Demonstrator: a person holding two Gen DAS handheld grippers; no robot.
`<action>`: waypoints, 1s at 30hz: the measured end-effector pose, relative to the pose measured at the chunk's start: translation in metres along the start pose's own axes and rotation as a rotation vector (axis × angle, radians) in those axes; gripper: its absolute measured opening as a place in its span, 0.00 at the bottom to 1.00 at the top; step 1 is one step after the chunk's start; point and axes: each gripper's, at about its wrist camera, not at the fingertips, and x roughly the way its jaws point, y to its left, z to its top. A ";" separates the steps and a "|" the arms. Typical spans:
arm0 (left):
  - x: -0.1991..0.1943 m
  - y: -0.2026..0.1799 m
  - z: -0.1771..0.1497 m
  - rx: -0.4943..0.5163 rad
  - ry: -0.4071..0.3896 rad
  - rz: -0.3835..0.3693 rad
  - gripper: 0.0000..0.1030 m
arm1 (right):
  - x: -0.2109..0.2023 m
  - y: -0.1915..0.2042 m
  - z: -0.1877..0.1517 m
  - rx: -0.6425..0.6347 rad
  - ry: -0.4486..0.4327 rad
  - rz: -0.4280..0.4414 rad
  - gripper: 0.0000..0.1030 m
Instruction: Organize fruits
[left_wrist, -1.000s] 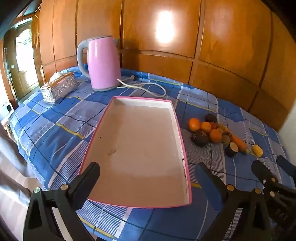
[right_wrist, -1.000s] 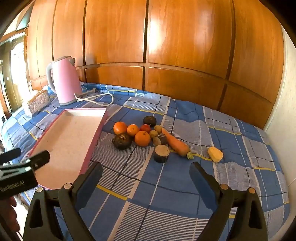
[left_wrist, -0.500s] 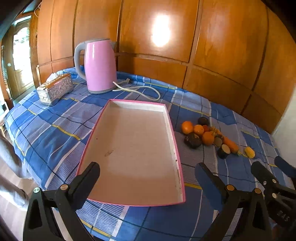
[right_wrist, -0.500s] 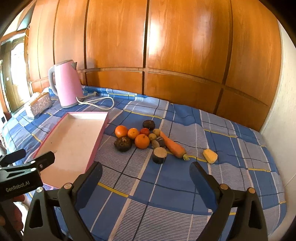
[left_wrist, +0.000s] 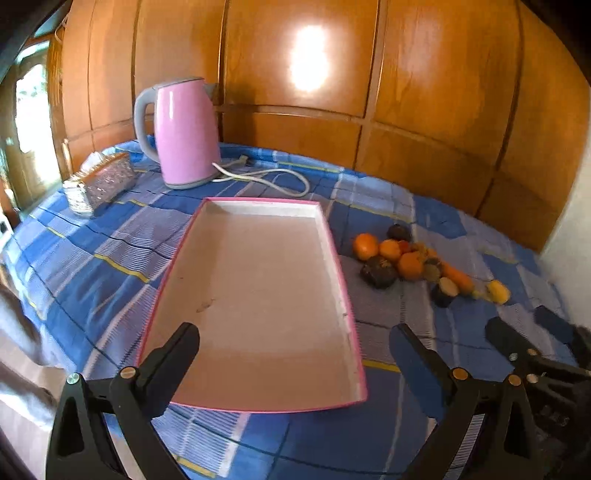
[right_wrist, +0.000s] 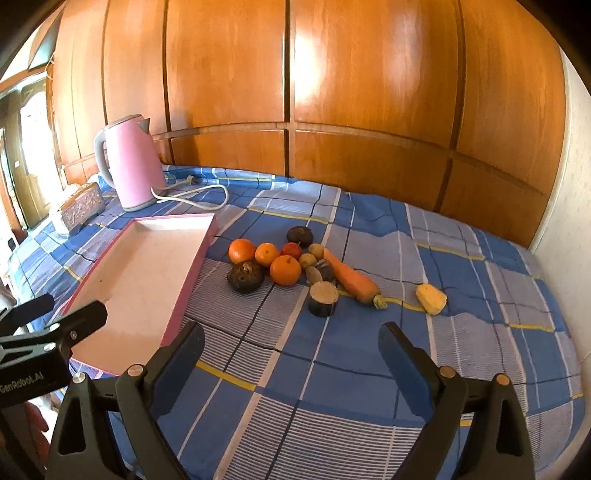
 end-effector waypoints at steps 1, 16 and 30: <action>0.002 -0.002 -0.001 0.015 0.007 0.025 1.00 | 0.002 -0.001 -0.001 0.002 0.007 -0.001 0.94; 0.003 0.005 0.001 -0.011 0.007 0.043 1.00 | 0.011 -0.003 -0.003 -0.004 0.031 -0.010 0.93; 0.005 -0.001 0.003 -0.005 0.023 0.027 1.00 | 0.012 -0.008 -0.001 0.010 0.022 -0.003 0.90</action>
